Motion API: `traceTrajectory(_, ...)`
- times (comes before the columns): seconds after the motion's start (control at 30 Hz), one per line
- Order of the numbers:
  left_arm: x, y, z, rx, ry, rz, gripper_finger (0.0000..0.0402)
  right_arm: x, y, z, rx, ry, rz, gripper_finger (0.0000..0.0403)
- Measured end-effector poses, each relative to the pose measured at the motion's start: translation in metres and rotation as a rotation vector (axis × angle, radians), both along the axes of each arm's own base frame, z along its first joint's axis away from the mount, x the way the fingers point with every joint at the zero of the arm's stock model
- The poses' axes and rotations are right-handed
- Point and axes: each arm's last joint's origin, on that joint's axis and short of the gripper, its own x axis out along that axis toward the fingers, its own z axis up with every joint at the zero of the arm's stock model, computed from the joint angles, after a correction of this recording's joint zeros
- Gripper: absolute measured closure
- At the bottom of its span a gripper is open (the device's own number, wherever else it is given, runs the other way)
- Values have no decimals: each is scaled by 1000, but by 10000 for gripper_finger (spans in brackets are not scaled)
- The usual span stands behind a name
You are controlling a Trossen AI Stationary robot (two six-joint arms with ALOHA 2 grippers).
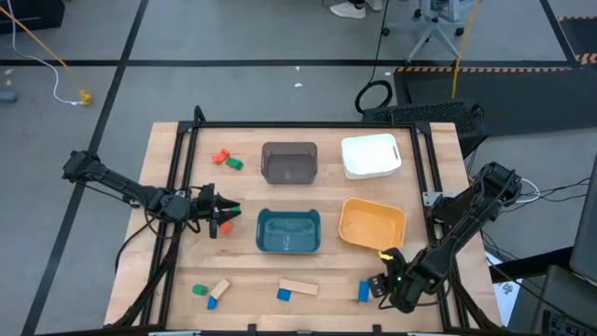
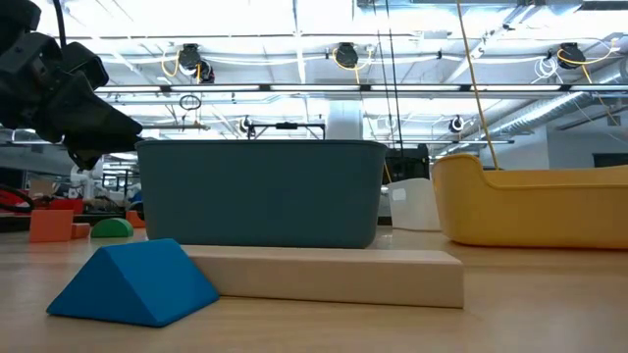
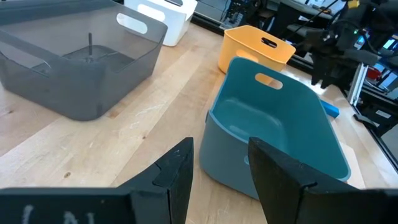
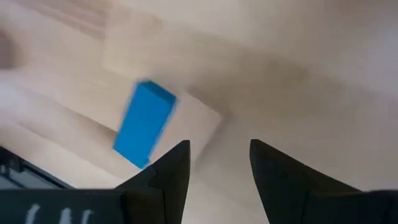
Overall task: Sort & place blocks by color
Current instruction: Put the right brown block into the white bin
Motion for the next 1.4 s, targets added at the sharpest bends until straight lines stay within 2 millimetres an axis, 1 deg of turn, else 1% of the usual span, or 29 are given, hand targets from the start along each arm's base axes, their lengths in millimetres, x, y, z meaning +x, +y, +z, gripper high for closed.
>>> traceTrajectory(0.1, 0, 0, 0, 0, 0, 0, 247, 6, -5, 9, -115, -1, 60, 240)
traceTrajectory(0.23, 0, 0, 0, 0, 0, 0, 247, 15, -8, 14, -175, 20, 124, 220)
traceTrajectory(0.43, 0, 0, 0, 0, 0, 0, 247, 21, -3, 5, -224, 19, 283, 178)
traceTrajectory(0.6, 0, 0, 0, 0, 0, 0, 247, 24, 4, 0, -294, -61, 365, 157)
traceTrajectory(0.7, 0, 0, 0, 0, 0, 0, 247, 27, 6, -4, -281, -69, 300, 152)
traceTrajectory(0.93, 0, 0, 0, 0, 0, 0, 247, 28, 7, -6, -69, 40, -37, 153)
traceTrajectory(1.07, 0, 0, 0, 0, 1, 0, 247, 27, 7, -6, -24, 62, -190, 153)
traceTrajectory(1.2, 0, 0, 0, 0, 1, 0, 247, 31, 3, -9, -2, 102, -274, 153)
traceTrajectory(1.4, 0, 0, 0, 0, 0, 0, 247, 39, -2, -23, 2, 198, -334, 153)
